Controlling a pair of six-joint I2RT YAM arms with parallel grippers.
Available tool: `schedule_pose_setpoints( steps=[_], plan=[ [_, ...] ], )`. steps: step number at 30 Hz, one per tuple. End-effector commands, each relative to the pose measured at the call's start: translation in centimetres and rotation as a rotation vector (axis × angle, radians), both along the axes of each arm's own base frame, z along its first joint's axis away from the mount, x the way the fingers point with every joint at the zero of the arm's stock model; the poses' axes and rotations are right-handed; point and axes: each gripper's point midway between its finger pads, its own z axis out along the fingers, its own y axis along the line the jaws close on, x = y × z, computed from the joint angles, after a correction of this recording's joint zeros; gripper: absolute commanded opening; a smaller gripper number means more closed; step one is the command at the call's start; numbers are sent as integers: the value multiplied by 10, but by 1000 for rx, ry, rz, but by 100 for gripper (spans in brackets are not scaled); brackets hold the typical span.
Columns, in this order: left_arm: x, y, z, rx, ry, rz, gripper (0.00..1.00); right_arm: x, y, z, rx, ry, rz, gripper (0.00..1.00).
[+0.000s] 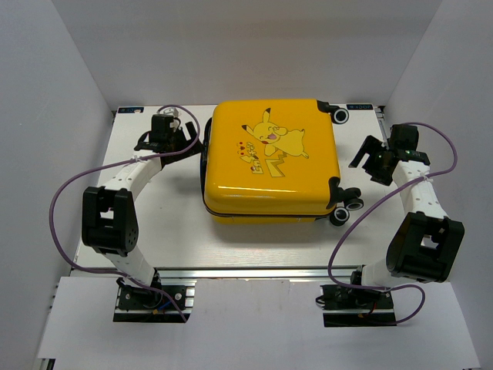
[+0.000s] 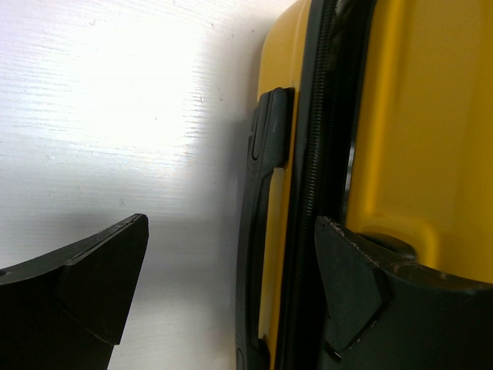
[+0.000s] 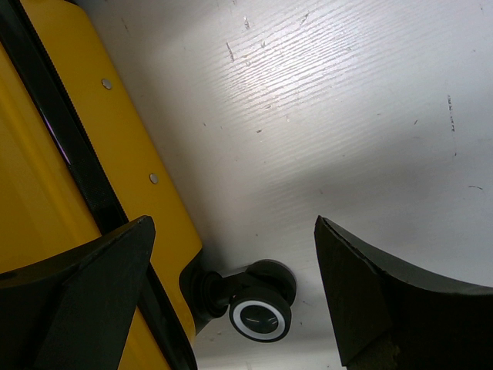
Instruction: Pack the luggage
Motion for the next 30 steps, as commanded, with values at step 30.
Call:
schedule_pose_setpoints(
  steps=[30],
  plan=[
    [-58,18,-101,88,228,82,98,25,26,-8,-75,94,91,89]
  ],
)
